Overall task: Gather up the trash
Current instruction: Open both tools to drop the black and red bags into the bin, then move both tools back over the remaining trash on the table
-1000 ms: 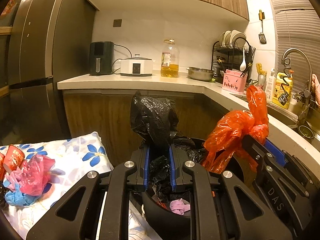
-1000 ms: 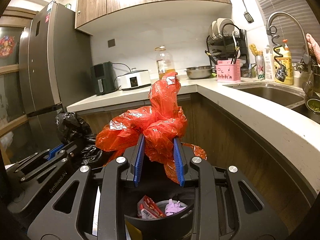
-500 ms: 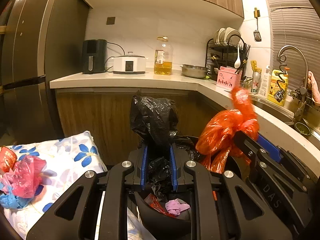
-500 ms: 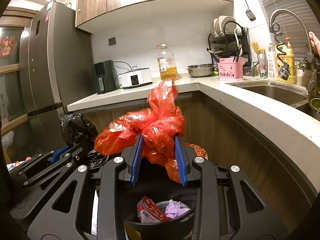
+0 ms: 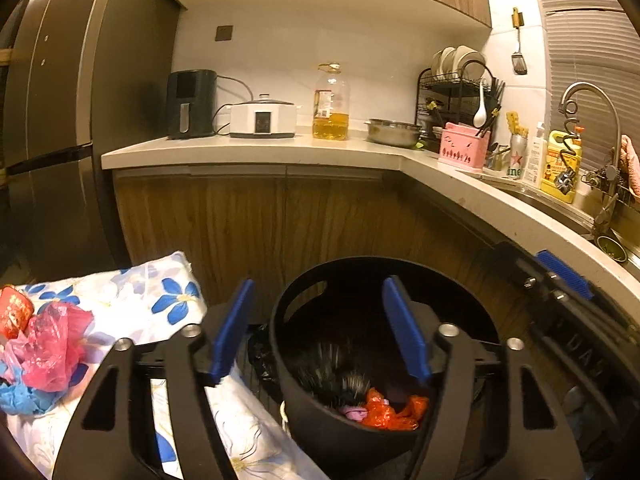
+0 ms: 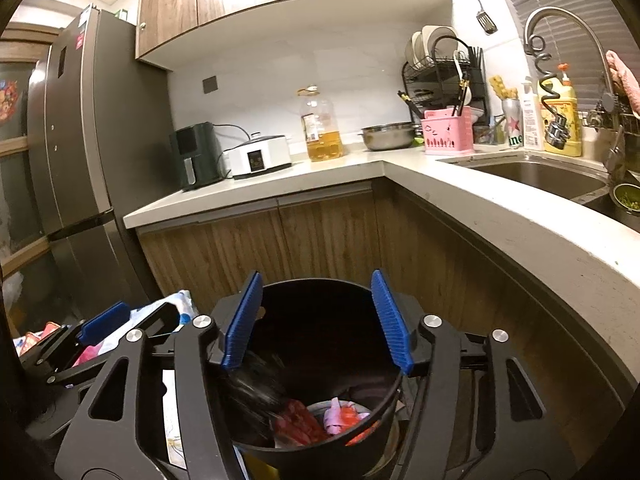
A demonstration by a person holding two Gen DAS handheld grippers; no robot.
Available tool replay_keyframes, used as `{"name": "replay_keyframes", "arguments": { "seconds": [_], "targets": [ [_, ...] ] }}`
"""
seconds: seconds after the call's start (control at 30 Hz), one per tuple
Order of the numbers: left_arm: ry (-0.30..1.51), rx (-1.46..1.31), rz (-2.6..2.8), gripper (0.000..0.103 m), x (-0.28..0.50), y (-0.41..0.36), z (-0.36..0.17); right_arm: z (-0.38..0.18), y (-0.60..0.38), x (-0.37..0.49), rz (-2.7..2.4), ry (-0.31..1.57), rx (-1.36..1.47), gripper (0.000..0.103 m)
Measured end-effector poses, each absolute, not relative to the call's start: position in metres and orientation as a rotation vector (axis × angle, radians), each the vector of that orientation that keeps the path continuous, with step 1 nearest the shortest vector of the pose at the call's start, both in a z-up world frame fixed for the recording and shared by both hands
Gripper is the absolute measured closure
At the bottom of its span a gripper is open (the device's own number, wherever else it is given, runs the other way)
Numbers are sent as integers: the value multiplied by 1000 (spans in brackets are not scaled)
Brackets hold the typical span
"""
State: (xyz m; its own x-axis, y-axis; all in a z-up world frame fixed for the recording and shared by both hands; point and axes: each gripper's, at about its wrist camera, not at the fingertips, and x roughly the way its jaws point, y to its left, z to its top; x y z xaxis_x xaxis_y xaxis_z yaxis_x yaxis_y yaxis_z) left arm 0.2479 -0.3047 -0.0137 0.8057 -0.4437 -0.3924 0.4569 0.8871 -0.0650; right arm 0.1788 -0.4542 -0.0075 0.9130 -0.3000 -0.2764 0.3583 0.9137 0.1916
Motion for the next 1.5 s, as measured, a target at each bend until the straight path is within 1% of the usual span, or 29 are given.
{"name": "replay_keyframes", "arguments": {
  "seconds": [0.13,0.23,0.3,0.37,0.5,0.57,0.6,0.8,1.07,1.5],
  "targets": [
    [429,12,-443,23,248,-294,-17,-9,-453,175,-350,249,244,40],
    [425,3,-405,19,244,-283,-16,-9,-449,172,-349,251,237,35],
    [417,0,-381,17,240,-277,-14,-8,-444,168,-346,246,224,32],
    [413,-2,-367,16,236,-272,-12,-6,-440,166,-339,242,217,30],
    [400,7,-329,14,225,-260,-9,-3,-433,158,-325,237,214,23],
    [386,14,-306,9,217,-253,-8,-1,-428,152,-318,232,213,22],
    [379,15,-294,8,213,-249,-7,-1,-426,150,-318,230,213,21],
    [365,11,-255,7,192,-225,-6,2,-414,134,-283,234,252,13],
    [367,2,-189,6,169,-188,-10,-1,-391,113,-274,236,248,12],
    [370,-16,-64,6,137,-120,-18,-11,-325,87,-239,214,235,12]
  ]
}}
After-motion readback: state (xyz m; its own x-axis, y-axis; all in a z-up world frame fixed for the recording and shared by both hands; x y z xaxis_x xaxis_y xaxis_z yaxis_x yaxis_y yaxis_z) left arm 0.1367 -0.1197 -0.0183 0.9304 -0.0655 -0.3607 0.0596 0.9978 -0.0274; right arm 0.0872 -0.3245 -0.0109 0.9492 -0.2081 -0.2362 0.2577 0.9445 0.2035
